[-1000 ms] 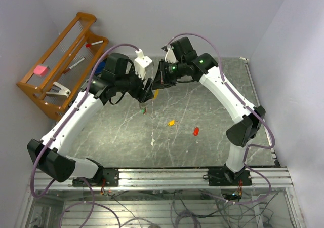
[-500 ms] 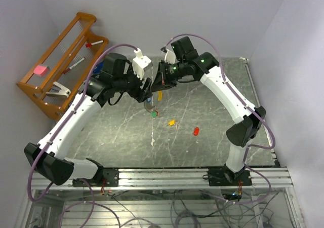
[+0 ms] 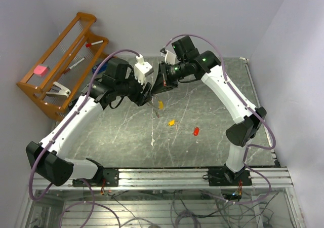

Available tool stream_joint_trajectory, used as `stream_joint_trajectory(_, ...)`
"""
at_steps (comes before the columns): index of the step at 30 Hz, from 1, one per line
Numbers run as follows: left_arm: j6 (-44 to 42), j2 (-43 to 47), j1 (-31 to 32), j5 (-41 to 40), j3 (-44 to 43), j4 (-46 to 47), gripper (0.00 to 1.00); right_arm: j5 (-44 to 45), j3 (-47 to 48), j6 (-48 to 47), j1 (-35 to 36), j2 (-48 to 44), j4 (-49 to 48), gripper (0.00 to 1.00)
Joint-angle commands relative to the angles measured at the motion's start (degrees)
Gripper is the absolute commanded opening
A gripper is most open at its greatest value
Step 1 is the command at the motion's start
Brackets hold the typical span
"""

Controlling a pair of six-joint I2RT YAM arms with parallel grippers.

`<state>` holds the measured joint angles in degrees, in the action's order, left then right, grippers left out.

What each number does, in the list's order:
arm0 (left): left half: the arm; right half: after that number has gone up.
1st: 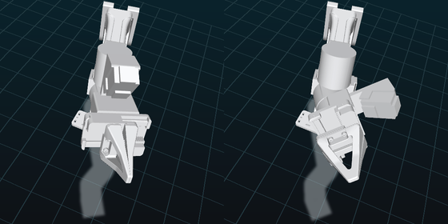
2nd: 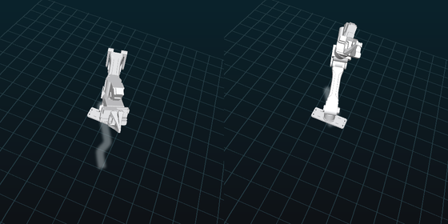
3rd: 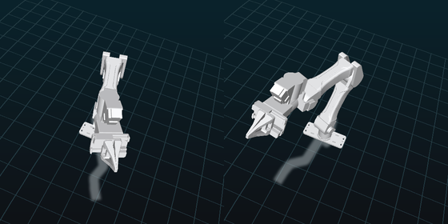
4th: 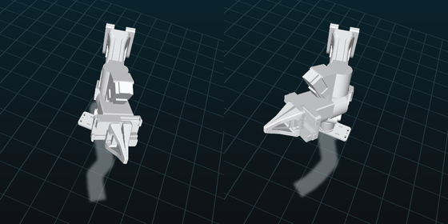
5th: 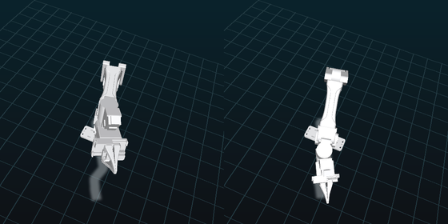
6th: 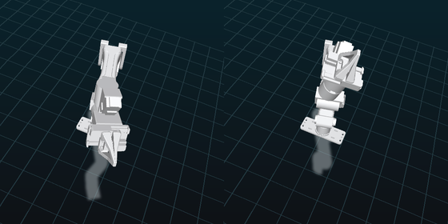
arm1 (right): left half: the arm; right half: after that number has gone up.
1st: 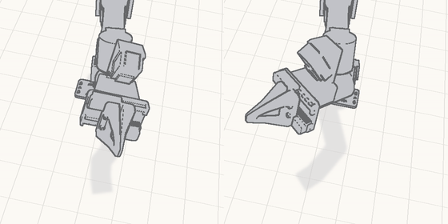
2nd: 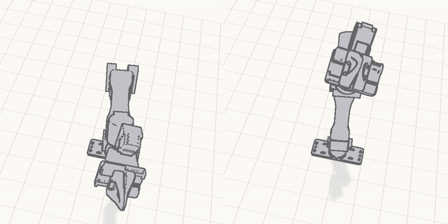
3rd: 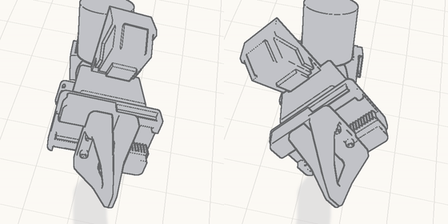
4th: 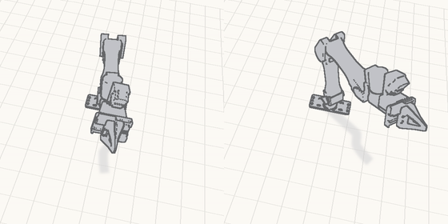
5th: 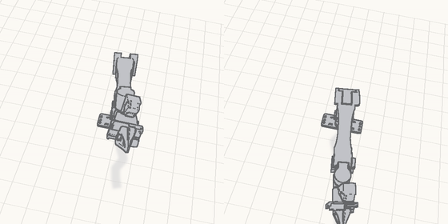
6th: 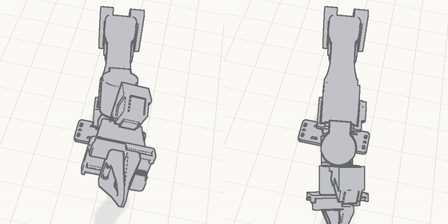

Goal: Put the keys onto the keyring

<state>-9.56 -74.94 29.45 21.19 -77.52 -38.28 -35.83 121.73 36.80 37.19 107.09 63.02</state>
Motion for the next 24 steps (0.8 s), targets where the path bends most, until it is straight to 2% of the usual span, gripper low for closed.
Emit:
stream_joint_trajectory(1,-2.04,1.89,-0.14,1.59,0.65,3.03,0.71,-3.48,2.67,-1.19,-0.25,0.86,2.35,0.0)
stream_joint_trajectory(4,-3.4,2.11,-0.1,2.86,0.52,2.95,0.65,-4.24,1.81,-1.15,-0.32,0.56,2.3,0.0)
stream_joint_trajectory(10,-6.66,3.18,-0.1,5.75,0.84,3.3,0.38,-9.27,-3.51,-0.17,-1.07,-1.44,0.14,0.0)
stream_joint_trajectory(19,-9.5,4.79,-0.14,6.95,0.72,2.72,0.33,-12.7,-9.77,0.46,-1.41,-4.06,-0.63,0.0)
stream_joint_trajectory(21,-9.56,5.18,-0.16,7.87,0.5,2.77,0.33,-14.58,-12.27,1.46,-1.39,-4.79,-2.73,0.0)
stream_joint_trajectory(24,-9.7,5.48,-0.1,9.34,0.44,2.33,0.33,-18.94,-19.33,5.69,-1.49,-7.35,-11.71,0.0)
